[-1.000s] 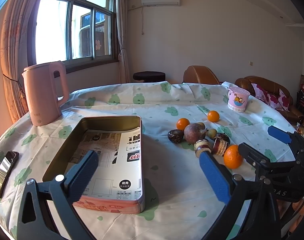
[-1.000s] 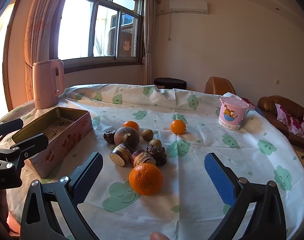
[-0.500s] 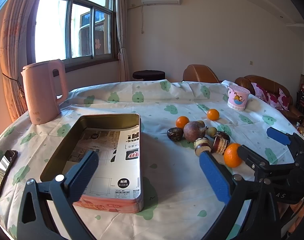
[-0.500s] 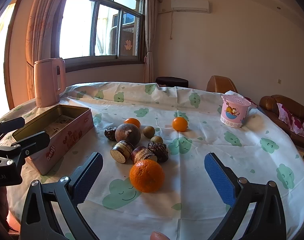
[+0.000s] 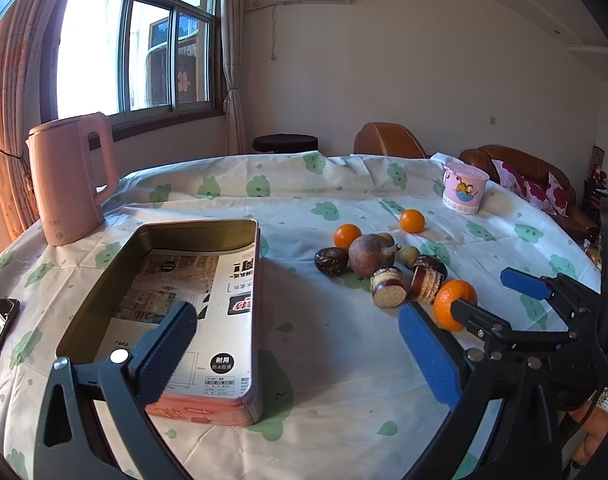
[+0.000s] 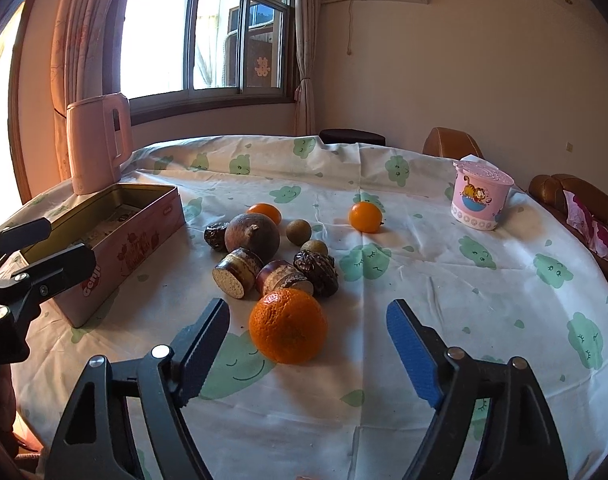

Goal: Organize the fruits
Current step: 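Close the right gripper around the large orange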

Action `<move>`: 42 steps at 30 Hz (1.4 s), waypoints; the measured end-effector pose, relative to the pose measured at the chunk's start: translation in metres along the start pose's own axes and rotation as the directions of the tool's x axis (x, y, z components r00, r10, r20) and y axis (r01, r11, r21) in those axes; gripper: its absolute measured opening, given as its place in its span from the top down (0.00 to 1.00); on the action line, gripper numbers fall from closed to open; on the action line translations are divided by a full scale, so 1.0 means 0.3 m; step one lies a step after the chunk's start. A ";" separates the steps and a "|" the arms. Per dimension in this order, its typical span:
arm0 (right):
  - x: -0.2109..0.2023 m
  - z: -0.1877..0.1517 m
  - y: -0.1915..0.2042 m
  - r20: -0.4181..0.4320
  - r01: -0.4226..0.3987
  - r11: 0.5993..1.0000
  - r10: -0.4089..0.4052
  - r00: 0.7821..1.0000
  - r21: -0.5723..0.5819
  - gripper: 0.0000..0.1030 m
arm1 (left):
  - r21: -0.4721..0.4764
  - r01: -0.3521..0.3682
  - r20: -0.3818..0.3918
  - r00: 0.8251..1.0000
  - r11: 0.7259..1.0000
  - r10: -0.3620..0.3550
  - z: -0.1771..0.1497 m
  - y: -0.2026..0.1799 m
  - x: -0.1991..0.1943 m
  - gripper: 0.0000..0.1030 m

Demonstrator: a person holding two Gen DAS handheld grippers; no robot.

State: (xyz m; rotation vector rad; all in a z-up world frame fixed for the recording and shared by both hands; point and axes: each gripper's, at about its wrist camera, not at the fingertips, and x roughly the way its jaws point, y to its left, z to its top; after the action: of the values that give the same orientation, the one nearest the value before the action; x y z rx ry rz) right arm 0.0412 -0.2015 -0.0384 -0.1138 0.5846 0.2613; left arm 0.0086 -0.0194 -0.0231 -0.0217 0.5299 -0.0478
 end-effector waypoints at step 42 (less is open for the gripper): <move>0.063 0.013 -0.198 -0.071 -0.010 0.984 0.023 0.997 0.178 0.54 | -0.003 0.258 -0.253 0.935 0.966 -0.250 0.046 -0.231 0.264 0.39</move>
State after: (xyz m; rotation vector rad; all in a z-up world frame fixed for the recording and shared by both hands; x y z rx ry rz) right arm 0.0748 -0.2539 -0.0437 0.0545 0.6790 0.2202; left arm 0.0811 -0.0927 -0.0489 -0.0553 0.7788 -0.3155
